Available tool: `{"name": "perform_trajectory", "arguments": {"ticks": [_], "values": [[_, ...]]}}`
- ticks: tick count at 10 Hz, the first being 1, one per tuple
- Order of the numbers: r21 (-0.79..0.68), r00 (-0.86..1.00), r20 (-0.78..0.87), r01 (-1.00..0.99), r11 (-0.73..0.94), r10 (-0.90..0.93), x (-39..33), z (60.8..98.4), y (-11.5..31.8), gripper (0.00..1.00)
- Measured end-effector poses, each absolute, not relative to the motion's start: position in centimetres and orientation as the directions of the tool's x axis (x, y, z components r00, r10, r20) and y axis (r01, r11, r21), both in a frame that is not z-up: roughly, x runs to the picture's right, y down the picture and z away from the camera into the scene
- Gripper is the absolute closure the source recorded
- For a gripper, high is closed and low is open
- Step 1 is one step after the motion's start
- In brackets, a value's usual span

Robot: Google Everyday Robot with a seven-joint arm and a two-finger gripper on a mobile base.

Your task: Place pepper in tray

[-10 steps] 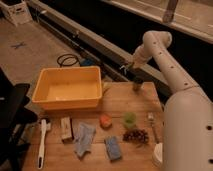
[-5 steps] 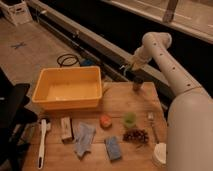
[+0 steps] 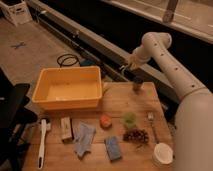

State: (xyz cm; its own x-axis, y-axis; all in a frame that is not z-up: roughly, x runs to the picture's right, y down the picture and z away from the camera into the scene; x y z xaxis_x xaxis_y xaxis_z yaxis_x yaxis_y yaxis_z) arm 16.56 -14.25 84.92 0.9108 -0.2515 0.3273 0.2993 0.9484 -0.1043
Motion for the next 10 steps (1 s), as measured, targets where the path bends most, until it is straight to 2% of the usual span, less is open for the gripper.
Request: {"name": "perform_trajectory", "arguments": {"ticks": [3, 5, 10], "values": [[0.030, 0.839, 0.402, 0.388, 0.921, -0.367, 10.5, 79.0, -13.5, 1.00], [0.107, 0.774, 0.458, 0.442, 0.891, -0.438, 6.8, 76.3, -12.0, 1.00], [0.236, 0.625, 0.515, 0.555, 0.798, -0.587, -3.1, 74.7, -10.9, 1.00]]}}
